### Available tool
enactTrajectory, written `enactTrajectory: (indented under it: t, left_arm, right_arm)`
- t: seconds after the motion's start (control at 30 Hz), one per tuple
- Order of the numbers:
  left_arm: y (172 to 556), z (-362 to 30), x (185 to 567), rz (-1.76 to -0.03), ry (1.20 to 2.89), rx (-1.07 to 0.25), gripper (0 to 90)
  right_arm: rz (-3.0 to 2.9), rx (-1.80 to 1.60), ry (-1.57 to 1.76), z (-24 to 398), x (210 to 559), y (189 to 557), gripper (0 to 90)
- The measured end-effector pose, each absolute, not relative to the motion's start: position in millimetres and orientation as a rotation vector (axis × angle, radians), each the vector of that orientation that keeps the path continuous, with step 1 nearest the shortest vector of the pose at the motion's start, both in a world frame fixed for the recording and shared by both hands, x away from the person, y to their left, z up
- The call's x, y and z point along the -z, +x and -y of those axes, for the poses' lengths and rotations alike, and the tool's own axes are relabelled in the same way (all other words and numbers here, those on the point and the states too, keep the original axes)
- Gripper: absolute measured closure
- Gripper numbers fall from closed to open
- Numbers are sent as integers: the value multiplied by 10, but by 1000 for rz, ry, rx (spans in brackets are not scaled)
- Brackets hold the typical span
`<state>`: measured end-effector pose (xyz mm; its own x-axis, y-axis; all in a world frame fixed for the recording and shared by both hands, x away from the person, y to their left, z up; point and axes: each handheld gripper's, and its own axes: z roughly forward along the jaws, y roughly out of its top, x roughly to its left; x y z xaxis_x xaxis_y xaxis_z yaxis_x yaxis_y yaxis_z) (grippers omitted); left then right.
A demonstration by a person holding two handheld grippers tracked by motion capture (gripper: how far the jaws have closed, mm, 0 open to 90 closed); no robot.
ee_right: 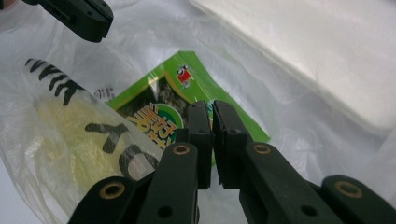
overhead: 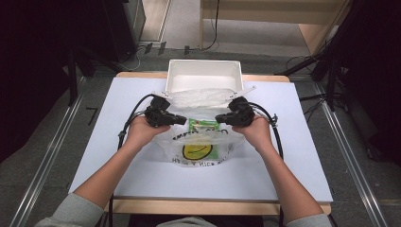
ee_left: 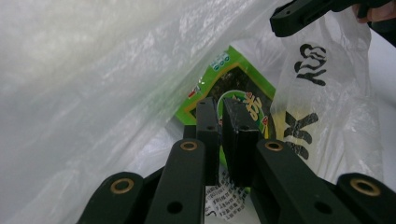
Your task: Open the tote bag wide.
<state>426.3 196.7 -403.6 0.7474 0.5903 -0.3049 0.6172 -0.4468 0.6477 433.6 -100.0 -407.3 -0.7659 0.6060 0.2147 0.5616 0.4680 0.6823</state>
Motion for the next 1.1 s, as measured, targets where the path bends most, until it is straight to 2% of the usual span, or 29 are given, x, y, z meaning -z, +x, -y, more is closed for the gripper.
enactTrajectory:
  t: [0.63, 1.1]
  left_arm:
    - [4167, -2109, 4398, -1001, 2184, 75, 863]
    - [4070, -2207, 4540, -1035, 2206, 42, 863]
  right_arm:
    - [-2656, -1123, 1137, 1084, 4435, 4209, 870]
    - [-2628, -1079, 1203, 1194, 4604, 4088, 868]
